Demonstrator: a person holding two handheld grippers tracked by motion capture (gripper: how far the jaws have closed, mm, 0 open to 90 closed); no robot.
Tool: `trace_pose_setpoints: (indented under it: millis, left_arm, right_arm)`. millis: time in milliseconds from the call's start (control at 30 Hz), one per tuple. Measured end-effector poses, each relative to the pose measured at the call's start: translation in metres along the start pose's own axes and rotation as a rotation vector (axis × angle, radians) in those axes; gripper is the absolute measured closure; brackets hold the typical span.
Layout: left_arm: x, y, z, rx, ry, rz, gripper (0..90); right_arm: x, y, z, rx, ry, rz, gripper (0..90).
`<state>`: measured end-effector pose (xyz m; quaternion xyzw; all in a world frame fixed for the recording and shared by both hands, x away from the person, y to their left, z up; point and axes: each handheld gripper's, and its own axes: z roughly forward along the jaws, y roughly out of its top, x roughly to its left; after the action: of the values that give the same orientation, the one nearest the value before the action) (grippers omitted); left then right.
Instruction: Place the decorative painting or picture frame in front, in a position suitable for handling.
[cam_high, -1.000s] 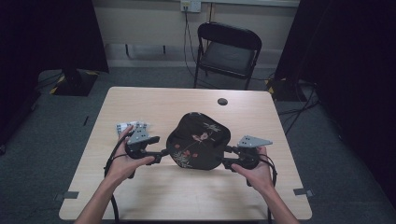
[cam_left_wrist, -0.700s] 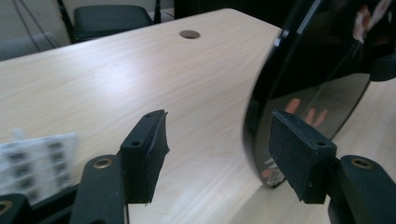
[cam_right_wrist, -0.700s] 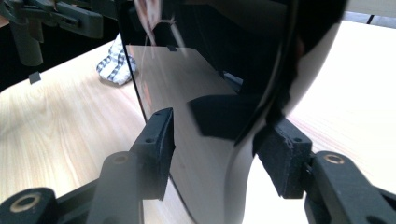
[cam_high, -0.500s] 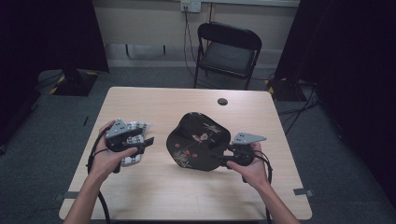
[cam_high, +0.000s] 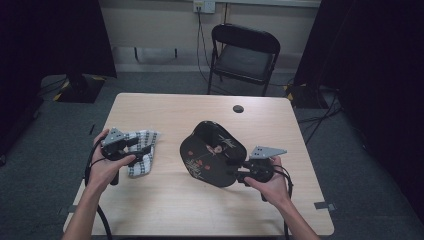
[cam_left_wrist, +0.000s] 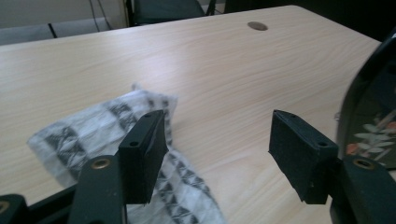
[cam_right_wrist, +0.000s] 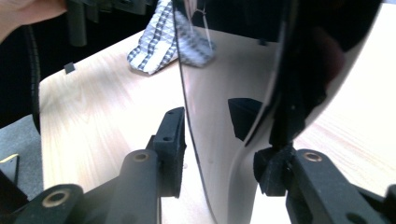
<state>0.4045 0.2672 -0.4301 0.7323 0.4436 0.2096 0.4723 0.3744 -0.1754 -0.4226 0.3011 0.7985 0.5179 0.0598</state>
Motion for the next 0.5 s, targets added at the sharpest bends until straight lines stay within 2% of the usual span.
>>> trace_pose_setpoints:
  millis: [133,233,267,300,433,500]
  left_arm:
    - [0.011,-0.006,0.002,0.006,0.037,-0.028,36.4]
    - [0.017,-0.011,0.004,0.019,0.070,-0.025,36.1]
    - [0.019,-0.012,0.005,0.016,0.072,-0.038,36.4]
    - [0.023,-0.016,0.009,0.034,0.087,-0.041,36.6]
    - [0.025,-0.021,0.015,0.068,0.103,-0.026,35.9]
    - [0.025,-0.023,0.018,0.081,0.098,-0.028,35.9]
  right_arm:
    - [0.000,0.000,0.000,0.002,0.001,0.000,64.8]
    - [0.001,0.000,0.001,0.006,0.008,-0.002,68.3]
    - [0.001,0.000,0.001,0.007,0.012,-0.001,68.4]
    - [0.003,0.000,0.001,0.009,0.013,-0.002,69.6]
    - [0.003,0.001,0.002,0.009,0.022,0.001,70.7]
    - [0.004,0.001,0.004,0.013,0.031,0.005,71.4]
